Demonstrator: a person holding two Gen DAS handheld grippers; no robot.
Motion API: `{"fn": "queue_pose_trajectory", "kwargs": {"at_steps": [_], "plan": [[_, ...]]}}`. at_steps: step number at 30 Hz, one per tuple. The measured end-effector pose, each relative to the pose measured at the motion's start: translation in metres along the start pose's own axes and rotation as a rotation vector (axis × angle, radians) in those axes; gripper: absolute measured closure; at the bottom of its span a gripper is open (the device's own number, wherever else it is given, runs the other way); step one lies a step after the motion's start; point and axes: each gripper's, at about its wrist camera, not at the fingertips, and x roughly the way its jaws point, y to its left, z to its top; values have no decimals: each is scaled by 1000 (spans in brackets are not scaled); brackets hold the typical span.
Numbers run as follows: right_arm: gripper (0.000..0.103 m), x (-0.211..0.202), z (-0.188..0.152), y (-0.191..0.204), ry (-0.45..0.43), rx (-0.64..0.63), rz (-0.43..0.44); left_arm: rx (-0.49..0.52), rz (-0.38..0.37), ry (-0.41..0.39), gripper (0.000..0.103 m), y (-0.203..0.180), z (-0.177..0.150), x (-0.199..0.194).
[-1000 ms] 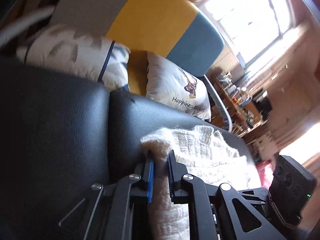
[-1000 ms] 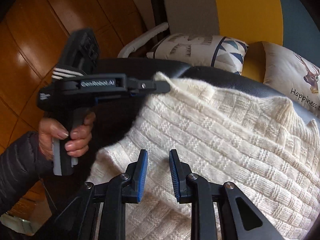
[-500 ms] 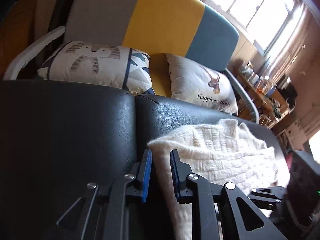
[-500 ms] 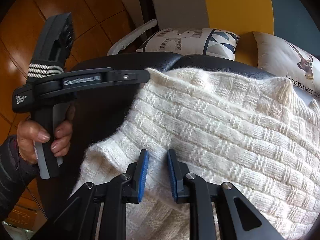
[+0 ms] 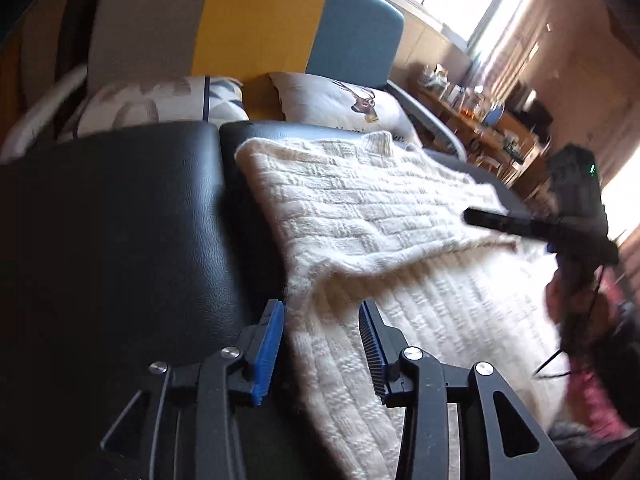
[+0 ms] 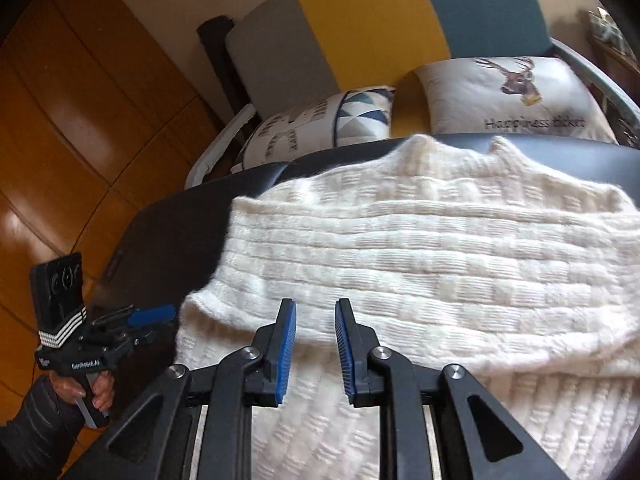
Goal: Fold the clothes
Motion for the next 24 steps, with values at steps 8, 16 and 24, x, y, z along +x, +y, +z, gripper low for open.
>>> {"fn": "queue_pose_trajectory", "kwargs": {"at_steps": [8,16,24], "plan": [[83,-55,10,-73,-119,124,-199,-12,132,-43,75,3,10,17],[83,-76,2,-130,-139,218,-277,97,168,-30,82,-15,3,30],[83,-61,1,-117,-97,132,-275,144,193,-26,96,-23,5,40]]}}
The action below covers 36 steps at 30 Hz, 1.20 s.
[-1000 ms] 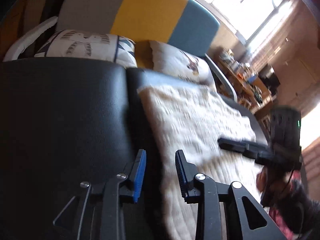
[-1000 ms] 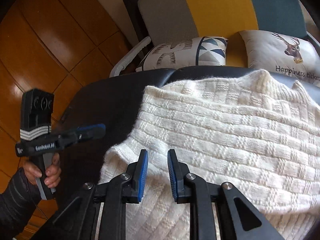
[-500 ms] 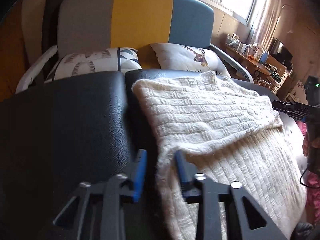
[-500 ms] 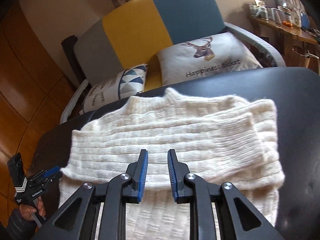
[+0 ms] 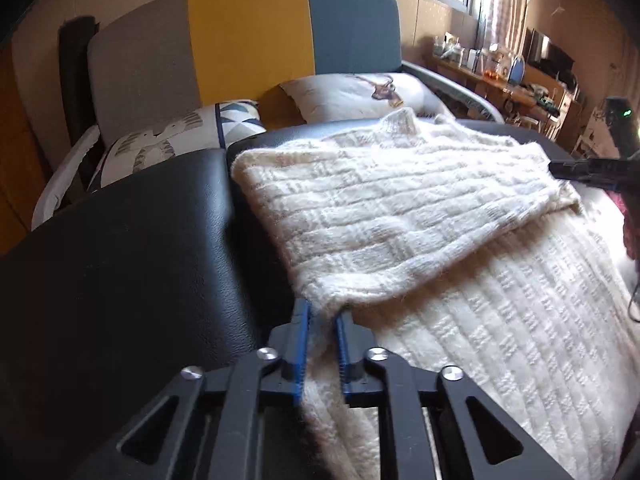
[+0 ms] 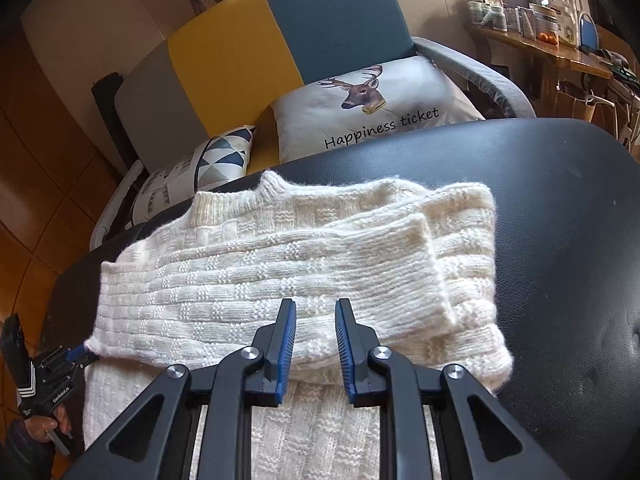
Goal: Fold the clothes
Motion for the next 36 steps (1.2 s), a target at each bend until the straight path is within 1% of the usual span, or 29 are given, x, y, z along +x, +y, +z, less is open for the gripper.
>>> {"fn": "queue_pose_trajectory", "kwargs": {"at_steps": [2,4,9,10,12,15,17,19,21,23,25,27,30,32,34,36], "plan": [[83,9,-3,16,25,-64,-17,-3,17,-24,97,-1,-2,-4],[83,21,-6,34,58,-139,-43,-40,42,-27,97,5,-6,-4],[83,49,-16,75,134,-310,-112,-87,83,-14,98,12,-16,1],[84,52,-20,74,123,-309,-124,-95,90,-10,98,13,-18,2],[84,52,-24,69,102,-288,-117,-111,103,-3,98,14,-21,4],[84,51,-25,63,96,-250,-97,-157,84,-5,97,17,-22,-3],[84,51,-24,64,96,-248,-106,-188,72,-6,96,18,-23,-9],[84,50,-24,66,92,-252,-112,-218,60,-7,90,20,-23,-14],[82,42,-21,64,90,-214,-75,-249,47,-9,85,21,-24,-20],[82,21,-19,58,70,-153,-2,-269,24,-15,76,16,-40,-37],[77,-7,-25,49,30,-98,101,-289,2,-21,56,11,-55,-54],[77,-32,-37,37,48,-59,187,-310,-20,-27,49,6,-70,-71],[77,-65,-69,6,117,12,237,-340,-54,-36,49,-1,-92,-97],[77,-89,-95,-24,151,82,258,-360,-77,-42,49,-6,-107,-114],[77,-112,-121,-56,178,159,255,-380,-99,-47,49,-11,-122,-131],[77,-126,-147,-85,219,237,249,-398,-113,-28,50,-16,-137,-134]]}}
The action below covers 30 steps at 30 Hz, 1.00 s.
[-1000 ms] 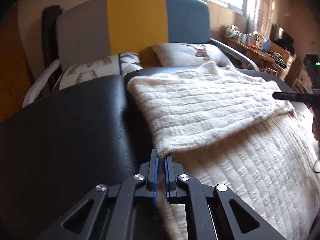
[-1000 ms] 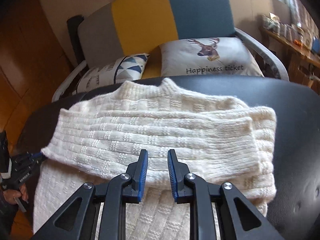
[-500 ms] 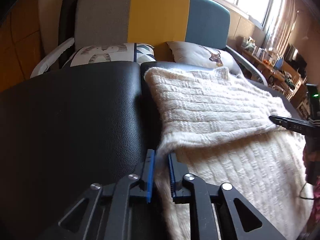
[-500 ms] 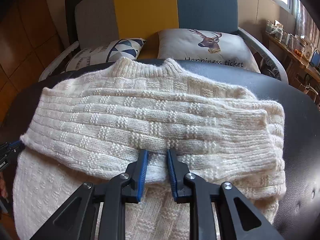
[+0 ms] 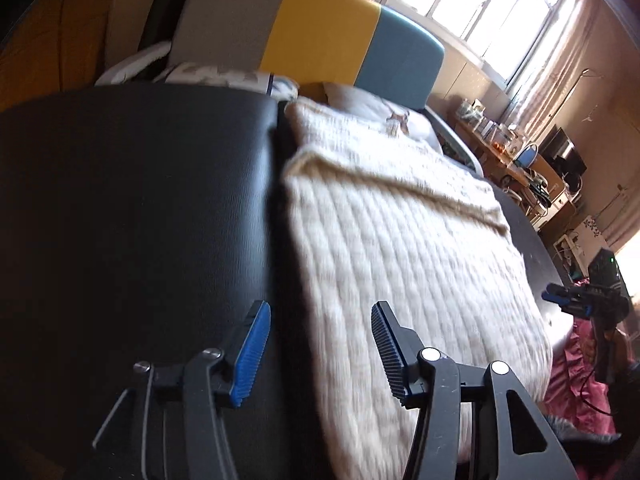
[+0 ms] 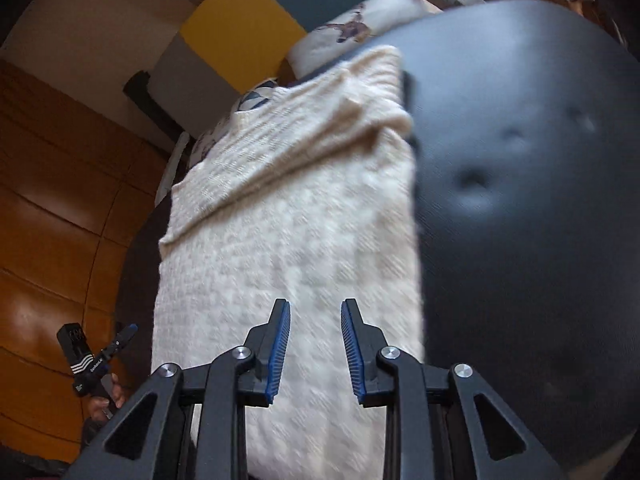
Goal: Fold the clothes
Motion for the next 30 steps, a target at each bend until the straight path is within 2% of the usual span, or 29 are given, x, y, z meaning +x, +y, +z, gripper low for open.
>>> {"fn": "queue_pose_trajectory", "kwargs": {"at_steps": [4,6,9,14,21,27,28,29,30], "plan": [[75,-17,-40,-45,51,134,31,-31,-13,35,50,0,-27,-7],[75,-17,-53,-56,64,184,108,-36,-23,50,49,-2,-36,-9],[75,-8,-61,-58,80,213,197,-46,-36,68,49,-3,-49,-11],[75,13,-60,-47,77,203,270,-24,-42,81,47,-9,-66,-12],[75,25,-58,-25,57,131,246,22,-54,36,47,-20,-74,-10],[75,27,-62,-18,26,127,224,-13,-37,66,47,-20,-69,-3],[75,27,-62,-18,22,128,226,-19,-34,71,49,-20,-68,-1],[75,28,-63,-17,25,130,230,-25,-31,75,57,-19,-67,0],[75,29,-62,-17,33,133,236,-31,-28,80,79,-19,-66,1]]}}
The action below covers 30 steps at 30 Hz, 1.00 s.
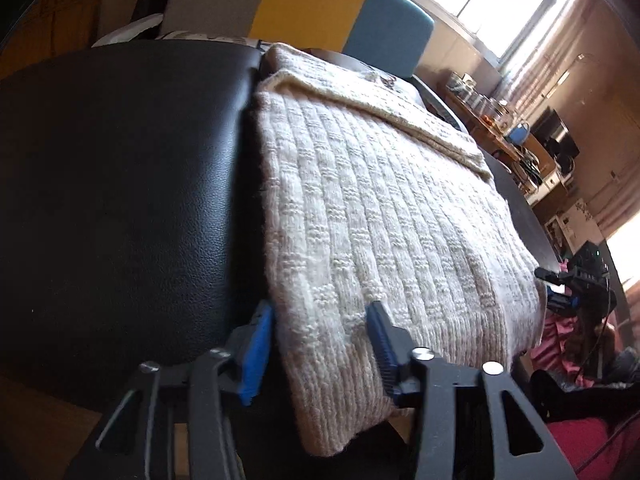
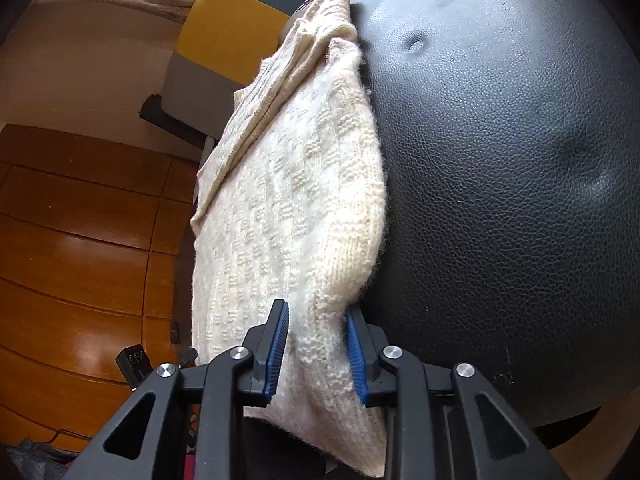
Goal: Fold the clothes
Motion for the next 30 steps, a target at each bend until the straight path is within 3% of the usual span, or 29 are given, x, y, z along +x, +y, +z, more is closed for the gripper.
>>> {"fn": "queue_pose_trajectory", "kwargs": {"at_steps": [1,6,9,10,15,18,24,27,30], "plan": [[75,1,1,0,9,4,5,-6,3,5,85,0,1,1],[75,7,0,4,21,-16,4,-49,4,23,86,1,5,6],[75,5,-2,0,17,-3,25,-22,33,24,87,-5,4,6],[75,5,-4,1,14,-13,20,-10,38,21,93,-8,4,6],[75,4,-9,6,-1,-62,-2,74,75,13,93,-23,3,10],[75,4,-12,9,-10,-91,-16,88,97,4,92,-26,4,11],[75,5,-16,17,-24,-173,-59,91,105,7,73,-32,6,13],[83,6,-16,20,-3,-217,-121,80,94,6,94,-35,6,14],[90,-4,-11,11,-8,-174,-136,71,79,4,94,-35,6,15]]}}
